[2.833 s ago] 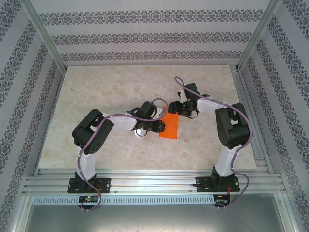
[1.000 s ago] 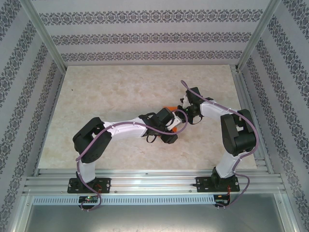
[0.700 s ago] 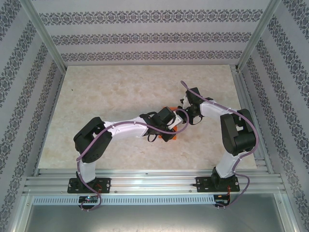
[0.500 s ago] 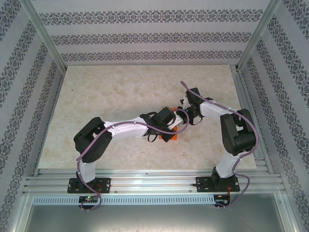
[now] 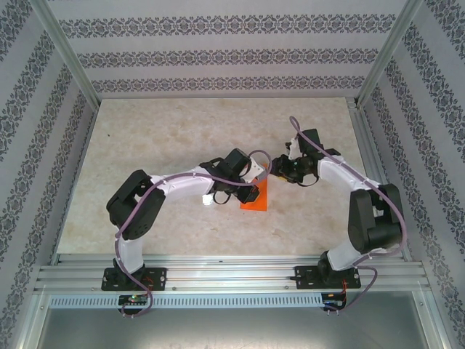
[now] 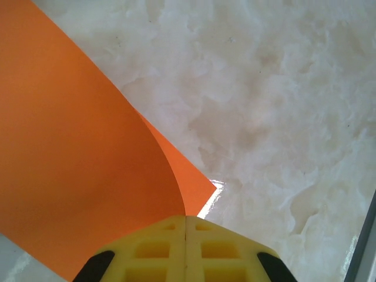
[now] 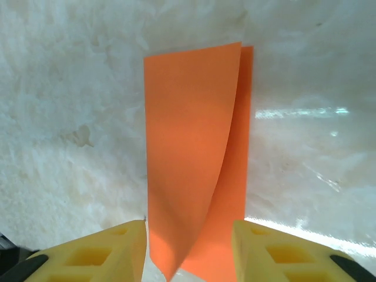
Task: Fold a paper plane with a square sheet of paper (fold left side to right side)
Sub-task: Fold the triangle a second time at the center of the table.
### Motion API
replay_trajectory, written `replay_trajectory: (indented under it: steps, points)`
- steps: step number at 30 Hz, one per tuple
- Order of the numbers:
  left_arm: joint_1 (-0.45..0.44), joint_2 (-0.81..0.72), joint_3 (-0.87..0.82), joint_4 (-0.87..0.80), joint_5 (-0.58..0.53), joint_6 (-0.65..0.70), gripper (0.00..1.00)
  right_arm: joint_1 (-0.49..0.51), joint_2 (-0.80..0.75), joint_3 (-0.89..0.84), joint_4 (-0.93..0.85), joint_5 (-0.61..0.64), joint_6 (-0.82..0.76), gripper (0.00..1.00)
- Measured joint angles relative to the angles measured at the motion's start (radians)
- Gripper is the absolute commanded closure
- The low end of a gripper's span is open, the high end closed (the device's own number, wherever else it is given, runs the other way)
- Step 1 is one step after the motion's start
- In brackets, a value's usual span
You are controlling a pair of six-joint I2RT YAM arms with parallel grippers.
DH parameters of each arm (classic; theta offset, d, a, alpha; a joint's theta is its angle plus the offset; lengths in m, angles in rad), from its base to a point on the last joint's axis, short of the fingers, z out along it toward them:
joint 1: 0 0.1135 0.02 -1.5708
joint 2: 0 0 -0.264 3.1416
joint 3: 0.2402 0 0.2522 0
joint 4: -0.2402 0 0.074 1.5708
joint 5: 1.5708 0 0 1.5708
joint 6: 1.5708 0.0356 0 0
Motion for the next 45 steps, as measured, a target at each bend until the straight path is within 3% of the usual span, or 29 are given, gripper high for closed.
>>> replay_trajectory:
  steps: [6, 11, 16, 25, 32, 45]
  points:
    - [0.045, 0.006, 0.0, 0.003, 0.067, 0.0, 1.0, -0.014, -0.12, -0.144, 0.039, -0.003, 0.012, 0.91]
    - [0.069, 0.023, 0.0, 0.005, 0.095, 0.001, 1.0, 0.017, -0.172, -0.288, 0.15, -0.022, 0.073, 0.98]
    - [0.091, 0.03, 0.0, 0.005, 0.108, 0.002, 1.0, 0.09, -0.175, -0.38, 0.212, -0.033, 0.141, 1.0]
    - [0.105, 0.037, 0.0, 0.005, 0.111, 0.016, 1.0, 0.158, -0.11, -0.388, 0.312, -0.023, 0.195, 1.0]
    - [0.116, 0.063, 0.001, 0.005, 0.099, 0.023, 0.99, 0.211, -0.012, -0.359, 0.284, 0.027, 0.195, 1.0]
    - [0.136, 0.102, 0.025, 0.003, 0.061, 0.043, 0.98, 0.236, 0.014, -0.296, 0.203, 0.09, 0.184, 0.99]
